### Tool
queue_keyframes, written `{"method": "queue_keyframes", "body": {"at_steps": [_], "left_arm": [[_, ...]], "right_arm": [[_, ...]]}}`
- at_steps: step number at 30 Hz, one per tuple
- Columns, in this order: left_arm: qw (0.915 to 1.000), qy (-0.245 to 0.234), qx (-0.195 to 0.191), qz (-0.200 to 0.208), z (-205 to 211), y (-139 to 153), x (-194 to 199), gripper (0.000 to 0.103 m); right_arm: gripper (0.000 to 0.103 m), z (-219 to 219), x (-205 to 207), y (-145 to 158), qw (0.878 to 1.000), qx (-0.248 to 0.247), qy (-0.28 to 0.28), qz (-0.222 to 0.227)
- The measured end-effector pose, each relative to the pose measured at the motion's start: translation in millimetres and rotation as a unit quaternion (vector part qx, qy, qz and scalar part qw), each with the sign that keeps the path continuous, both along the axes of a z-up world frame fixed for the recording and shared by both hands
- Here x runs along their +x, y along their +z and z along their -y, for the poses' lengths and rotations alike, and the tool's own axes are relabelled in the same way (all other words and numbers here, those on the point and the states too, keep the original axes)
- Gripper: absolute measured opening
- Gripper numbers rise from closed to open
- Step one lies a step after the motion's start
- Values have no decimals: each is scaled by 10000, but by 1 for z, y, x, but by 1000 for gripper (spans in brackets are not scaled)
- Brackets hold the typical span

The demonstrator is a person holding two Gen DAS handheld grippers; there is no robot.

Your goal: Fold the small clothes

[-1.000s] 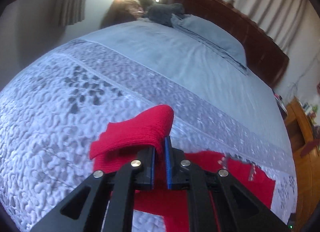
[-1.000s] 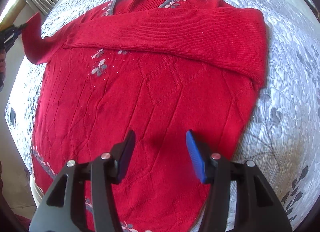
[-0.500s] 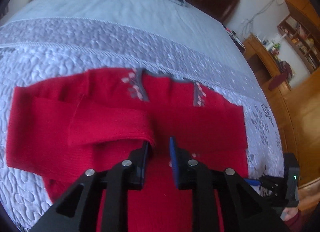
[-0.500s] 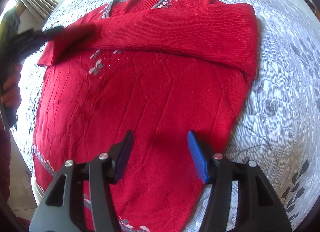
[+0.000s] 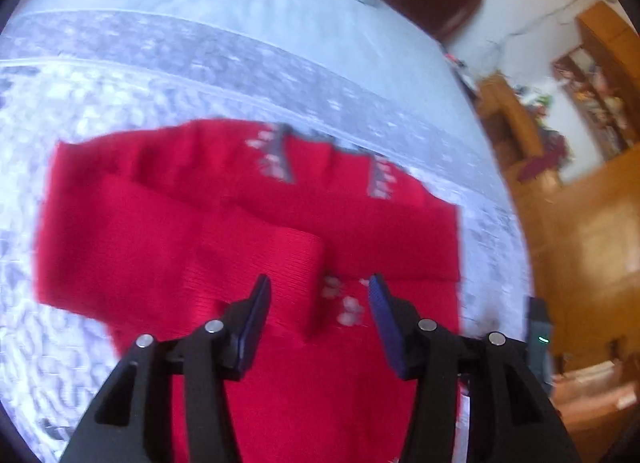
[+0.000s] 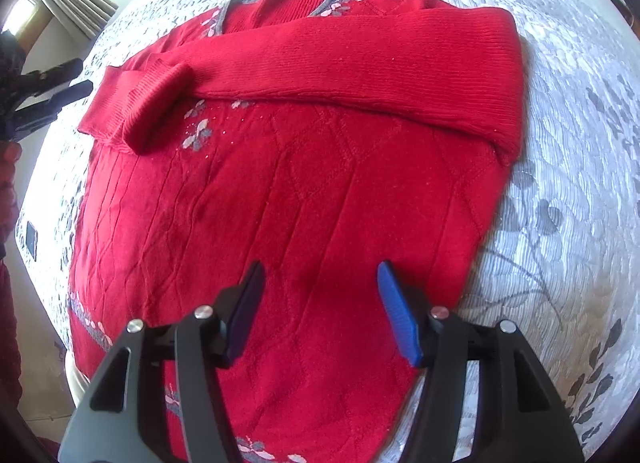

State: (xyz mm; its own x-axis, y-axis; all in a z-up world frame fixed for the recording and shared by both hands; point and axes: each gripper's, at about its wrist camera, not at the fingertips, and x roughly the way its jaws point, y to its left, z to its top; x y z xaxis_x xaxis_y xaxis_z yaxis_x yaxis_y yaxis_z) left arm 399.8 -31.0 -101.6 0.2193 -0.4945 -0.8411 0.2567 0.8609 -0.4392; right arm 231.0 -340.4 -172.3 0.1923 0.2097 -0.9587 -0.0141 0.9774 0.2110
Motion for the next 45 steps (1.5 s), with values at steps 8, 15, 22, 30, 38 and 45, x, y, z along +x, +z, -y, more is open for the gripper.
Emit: {"method": "queue_keyframes", "body": {"at_steps": [8, 15, 22, 30, 38, 45], "left_arm": [[9954, 465, 711, -443, -10, -43, 14, 49], [9896, 805, 794, -885, 3, -72, 17, 5], [9992, 304, 137, -221, 43, -34, -5, 0], [9994, -336, 119, -31, 75, -16, -19, 19], [9900, 1077, 797, -431, -32, -38, 37, 38], [9934, 863, 515, -559, -30, -62, 41, 39]], "right_arm": [[58, 0, -1, 1, 10000, 33, 15, 26], [58, 5, -4, 7, 9999, 64, 25, 96], [58, 14, -8, 7, 9999, 68, -39, 78], [59, 13, -7, 16, 9999, 58, -23, 125], [61, 11, -4, 16, 9999, 25, 11, 148], [61, 7, -3, 11, 9999, -16, 68, 98]]}}
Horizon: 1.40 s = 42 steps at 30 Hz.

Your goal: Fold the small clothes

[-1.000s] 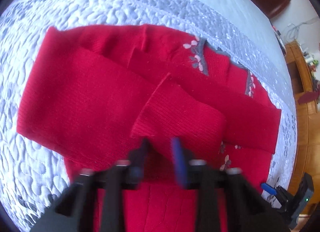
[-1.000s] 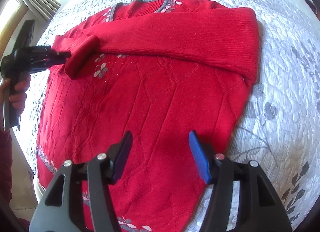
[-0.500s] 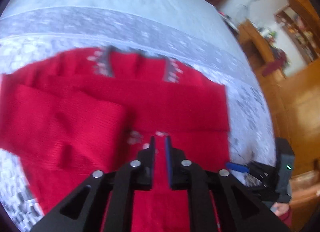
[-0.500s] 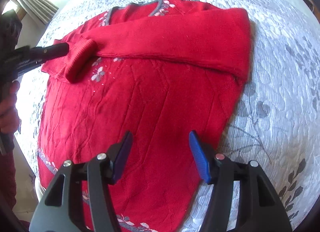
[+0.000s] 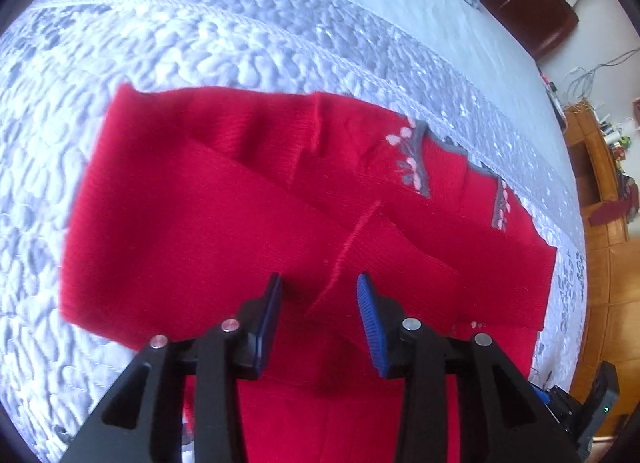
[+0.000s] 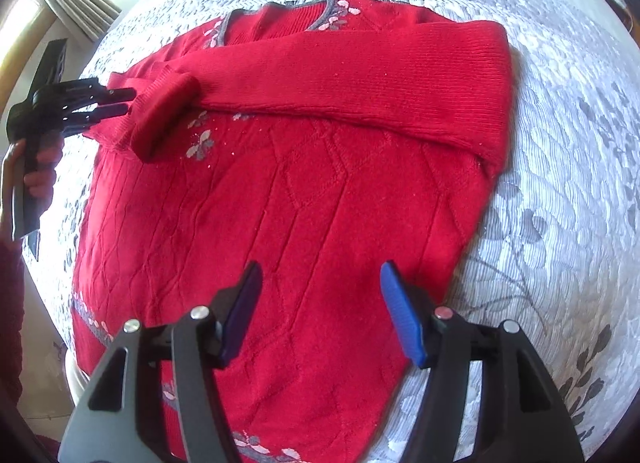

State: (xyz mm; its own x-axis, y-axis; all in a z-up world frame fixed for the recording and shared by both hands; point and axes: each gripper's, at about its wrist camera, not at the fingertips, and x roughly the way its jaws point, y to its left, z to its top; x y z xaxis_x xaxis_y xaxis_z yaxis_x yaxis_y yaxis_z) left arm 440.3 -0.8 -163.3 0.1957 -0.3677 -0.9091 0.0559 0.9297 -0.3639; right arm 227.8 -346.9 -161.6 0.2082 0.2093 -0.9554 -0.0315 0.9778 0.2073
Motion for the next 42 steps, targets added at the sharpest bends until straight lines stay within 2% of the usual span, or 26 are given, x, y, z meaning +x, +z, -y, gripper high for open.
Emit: {"method": "queue_keyframes", "body": {"at_steps": [3, 5, 6, 7, 9, 11, 14, 17, 19, 21, 22, 24, 25, 27, 28, 30, 33, 37, 42], "left_arm": [[9998, -172, -97, -37, 19, -6, -3, 39], [9996, -235, -82, -137, 29, -11, -3, 34], [9993, -264, -110, -238, 32, -14, -4, 10], [9991, -206, -153, -338, 34, -16, -4, 7], [9993, -32, -232, -303, 35, -12, -7, 6], [9992, -90, -356, -148, 44, -3, -12, 6], [9952, -532, -815, 50, 75, 18, -27, 6], [9842, -1104, -1383, -42, 115, 29, -43, 7], [9751, -1636, -1489, -140, 147, 32, -58, 12], [9725, -1901, -1342, -139, 164, 35, -71, 25], [9726, -1911, -1322, -121, 164, 36, -73, 39], [9772, -1794, -1135, 31, 153, 40, -73, 46], [9829, -1655, -801, 125, 141, 43, -70, 48], [9886, -1452, -320, 248, 120, 44, -64, 49], [9917, -1259, 84, 245, 105, 42, -58, 49], [9932, -914, 679, 243, 74, 39, -46, 49], [9928, -492, 1082, 179, 33, 37, -33, 49], [9924, -180, 1215, 47, -6, 27, -24, 49], [9924, -91, 1225, 3, -24, 24, -24, 49]], "right_arm": [[61, 4, 1, 0, 10000, -16, -49, -21], [61, 7, 1, 1, 10000, 5, -96, -1], [61, 8, 0, 2, 9999, 25, -107, 8], [61, 9, 0, 2, 9999, 38, -115, 16], [61, 11, -2, 4, 9999, 38, -114, 40], [61, 13, -3, 4, 9999, 46, -123, 41], [61, 17, -3, 1, 9998, 52, -202, 26], [61, 21, -4, -1, 9996, 119, -273, -6], [61, 21, -4, -1, 9995, 111, -280, -12], [61, 21, -4, 0, 9996, 80, -282, -18], [61, 21, -4, 1, 9996, 73, -278, -23], [61, 19, -1, 5, 9997, 60, -232, -12], [61, 18, 1, 8, 9998, 39, -198, 13], [61, 13, 7, 12, 9999, -10, -157, 3], [61, 10, 11, 13, 9999, -45, -154, -44], [61, 3, 23, 13, 9999, 14, -109, -94], [61, -12, 41, 11, 9996, 193, -21, -201], [61, -34, 63, 1, 9981, 406, -8, -463], [61, -49, 85, -23, 9947, 551, -146, -858]]}}
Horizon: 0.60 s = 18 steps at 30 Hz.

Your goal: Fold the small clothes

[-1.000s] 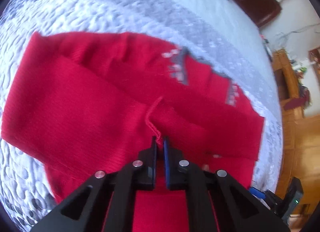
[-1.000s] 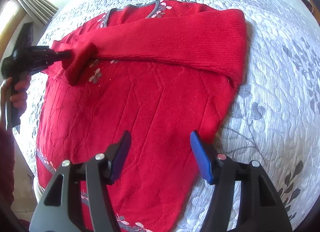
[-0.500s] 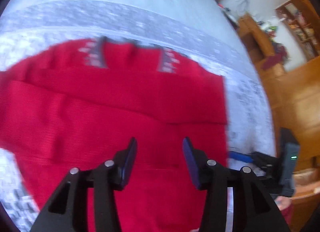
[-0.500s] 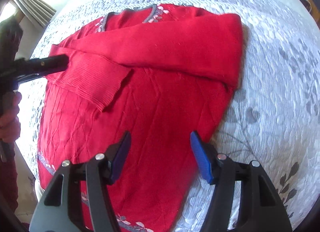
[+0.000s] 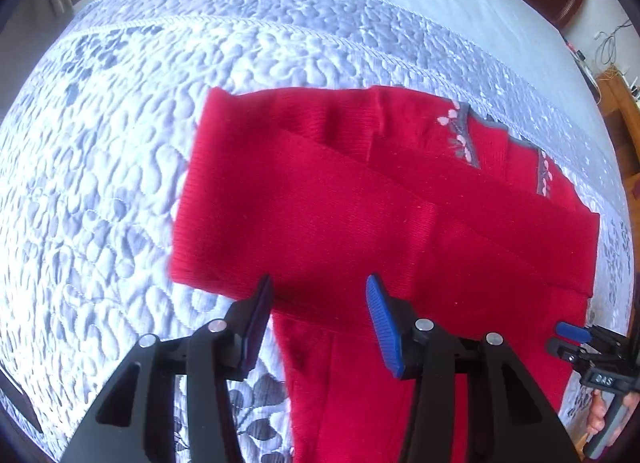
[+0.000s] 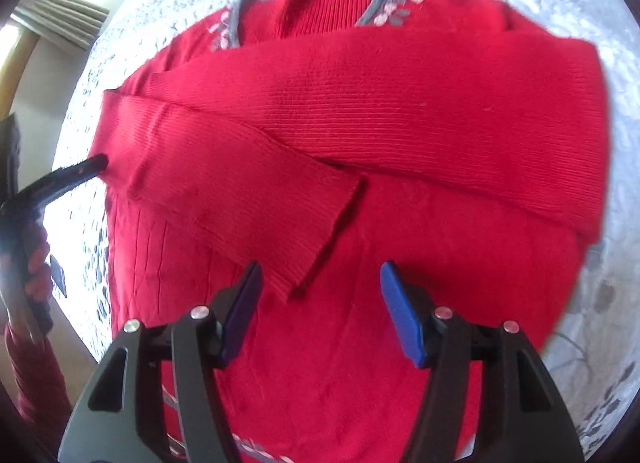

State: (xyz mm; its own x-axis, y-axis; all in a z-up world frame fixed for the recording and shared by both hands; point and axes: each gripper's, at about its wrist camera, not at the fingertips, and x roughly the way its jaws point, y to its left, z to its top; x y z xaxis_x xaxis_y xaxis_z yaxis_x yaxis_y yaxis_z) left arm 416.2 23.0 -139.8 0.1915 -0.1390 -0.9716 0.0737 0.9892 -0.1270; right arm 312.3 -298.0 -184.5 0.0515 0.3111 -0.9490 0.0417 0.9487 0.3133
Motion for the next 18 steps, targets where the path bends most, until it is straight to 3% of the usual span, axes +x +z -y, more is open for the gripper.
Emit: {"method": "queue_keyframes", "body": {"at_steps": [9, 11, 12, 15, 18], "left_arm": [[9997, 187, 21, 180, -35, 13, -5, 54], [9994, 312, -52, 171, -45, 14, -4, 54], [9992, 366, -79, 169, -50, 15, -4, 54], [9988, 438, -57, 208, -61, 19, -5, 54], [9975, 609, -67, 340, -72, 27, 0, 55]], "right_arm": [[42, -14, 22, -11, 10000, 3, 74, 62], [13, -16, 26, -15, 9999, -14, 139, 41], [5, -15, 28, -15, 9999, 82, 142, 31], [4, -8, 29, -4, 9994, 251, 174, 165], [3, 7, 31, 27, 9976, 324, 192, 575]]}}
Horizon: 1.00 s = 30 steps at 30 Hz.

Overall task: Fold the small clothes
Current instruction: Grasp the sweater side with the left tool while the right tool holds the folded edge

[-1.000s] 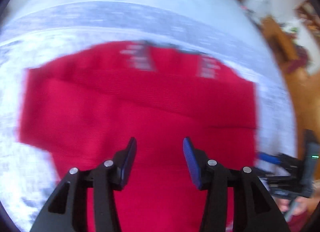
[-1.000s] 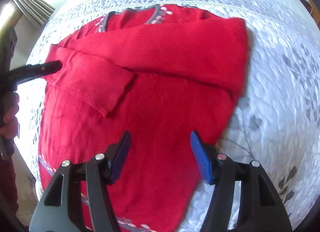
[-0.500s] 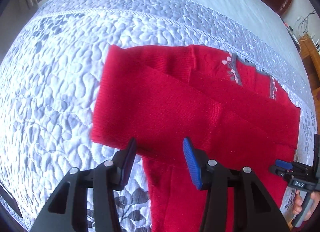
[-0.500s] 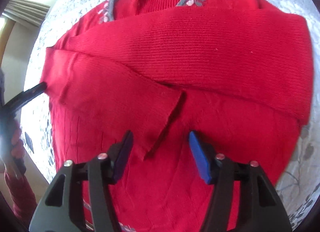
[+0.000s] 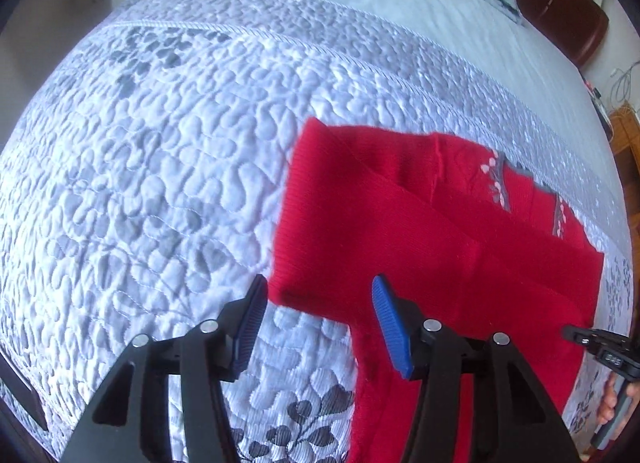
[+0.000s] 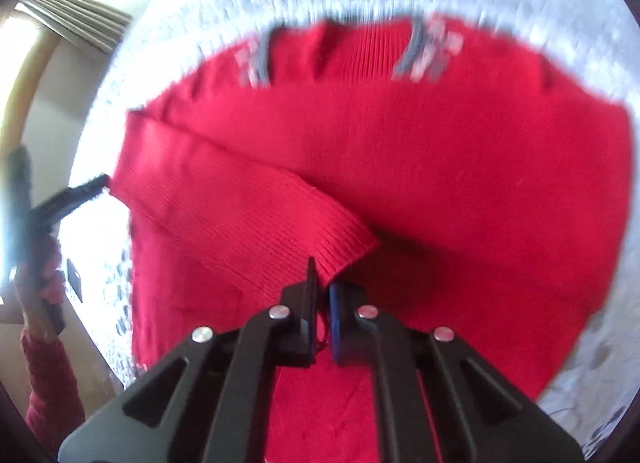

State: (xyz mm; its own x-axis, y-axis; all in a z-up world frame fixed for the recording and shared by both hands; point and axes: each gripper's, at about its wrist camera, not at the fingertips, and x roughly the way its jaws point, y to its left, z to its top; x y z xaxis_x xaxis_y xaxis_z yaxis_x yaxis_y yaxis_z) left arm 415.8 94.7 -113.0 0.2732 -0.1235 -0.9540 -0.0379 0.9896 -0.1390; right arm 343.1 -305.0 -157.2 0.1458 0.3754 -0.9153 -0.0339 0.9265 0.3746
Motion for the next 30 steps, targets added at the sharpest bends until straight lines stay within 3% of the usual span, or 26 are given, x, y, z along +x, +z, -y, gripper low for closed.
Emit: {"method": "queue_keyframes", "body": {"at_steps": [4, 8, 12, 17, 18, 20, 22, 27, 28, 30], "left_arm": [[9998, 139, -102, 97, 1, 3, 11, 55], [9999, 76, -56, 110, 20, -3, 22, 55], [9997, -125, -165, 91, 48, -15, 34, 55], [9993, -266, 168, -215, 71, -44, 52, 55], [9989, -301, 145, -339, 73, -53, 55, 50], [9985, -375, 113, -375, 78, -61, 56, 31], [9984, -393, 163, -362, 81, -62, 57, 24], [9968, -531, 354, -471, 87, -62, 55, 18], [9969, -530, 343, -473, 88, -61, 55, 18], [9971, -524, 243, -490, 89, -57, 54, 20]], "right_arm": [[3, 33, 6, 47, 9968, -491, -184, 597], [3, 78, 11, 71, 9925, -784, -527, 781], [3, 110, 19, 49, 9919, -855, -834, 425], [4, 124, 24, 10, 9910, -806, -1069, 98], [4, 126, 25, 1, 9906, -845, -1077, 15], [4, 125, 25, -12, 9901, -916, -1056, -89], [4, 125, 26, -25, 9882, -1130, -1021, -168], [5, 117, 24, -36, 9852, -1440, -922, -127], [8, 117, 23, -32, 9851, -1439, -935, -93], [30, 120, 17, -24, 9873, -1213, -1025, -88]]}}
